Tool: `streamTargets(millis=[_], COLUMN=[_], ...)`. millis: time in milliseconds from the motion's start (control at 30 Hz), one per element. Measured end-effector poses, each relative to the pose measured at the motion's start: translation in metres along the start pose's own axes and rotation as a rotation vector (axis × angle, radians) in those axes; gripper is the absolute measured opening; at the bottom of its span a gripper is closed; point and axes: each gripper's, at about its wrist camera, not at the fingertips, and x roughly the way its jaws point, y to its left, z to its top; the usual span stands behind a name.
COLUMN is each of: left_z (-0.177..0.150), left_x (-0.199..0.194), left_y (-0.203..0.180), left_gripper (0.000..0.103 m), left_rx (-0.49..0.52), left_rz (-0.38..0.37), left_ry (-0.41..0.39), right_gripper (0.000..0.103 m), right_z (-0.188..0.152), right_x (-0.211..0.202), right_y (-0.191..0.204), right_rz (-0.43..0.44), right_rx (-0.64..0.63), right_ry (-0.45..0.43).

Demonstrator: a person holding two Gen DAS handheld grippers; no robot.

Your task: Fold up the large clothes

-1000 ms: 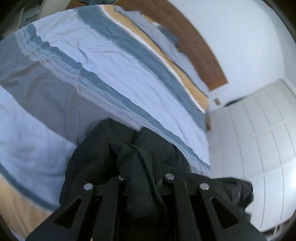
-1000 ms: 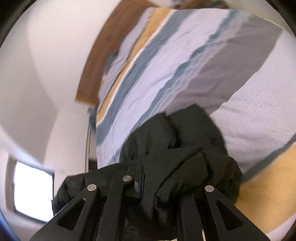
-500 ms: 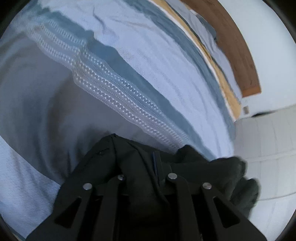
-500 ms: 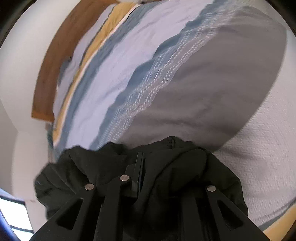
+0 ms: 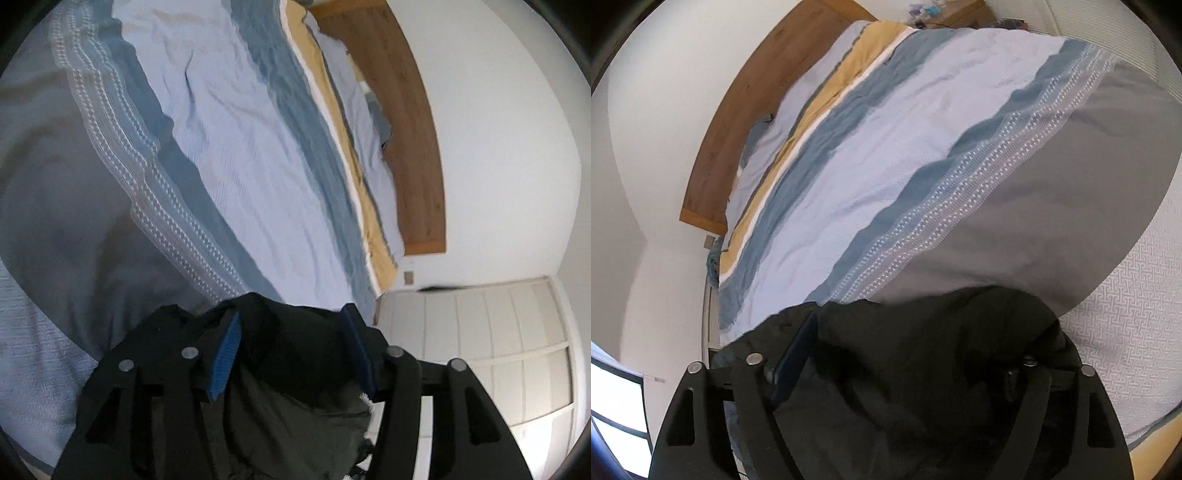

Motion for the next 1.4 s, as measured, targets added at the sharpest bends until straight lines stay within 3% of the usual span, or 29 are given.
streamTargets(millis=[67,167,333,500,700,833,967,1100,1400], left_z=[0.005,0.005,-0.035,-0.113,-0.188,-0.218,-0.228,-0.227,-0.208], left_x=[-0.016,-0.033,-0.027,0.018,0.077,0.109,0.141,0.160,0.195], left_y=[-0.002,-0.016,-0.062,-0.096,-0.104,-0.111,-0.104,-0.095,-0.084], left_gripper=[0.055,0.055,0.055,0.055,0.056,0.056,0.056,0.056,0.058], left_rx=[0.007,0.089,0.345,0.646,0.835,0.952,0.994,0.998,0.988], left_rz=[0.004,0.075,0.255,0.363,0.423,0.469,0.543,0.582,0.629], left_ry=[-0.036,-0.051,-0.021,0.049,0.071,0.030,0.022,0.012,0.041], right_gripper=[0.087,0.088,0.088,0.091,0.092,0.092,0.093,0.096,0.101], right_z=[0.002,0.002,-0.003,-0.036,-0.098,-0.126,-0.127,-0.119,-0.095], right_x=[-0.004,-0.015,-0.041,-0.044,-0.006,0.028,0.057,0.074,0.103], right_y=[0.002,0.010,0.040,0.086,0.122,0.136,0.132,0.117,0.098], right_rz=[0.007,-0.003,-0.057,-0.067,-0.104,-0.147,-0.205,-0.229,-0.278], right_rx=[0.007,-0.023,-0.147,-0.321,-0.503,-0.609,-0.657,-0.623,-0.585], right_ry=[-0.008,-0.026,-0.107,-0.119,-0.086,-0.084,-0.085,-0.080,-0.055])
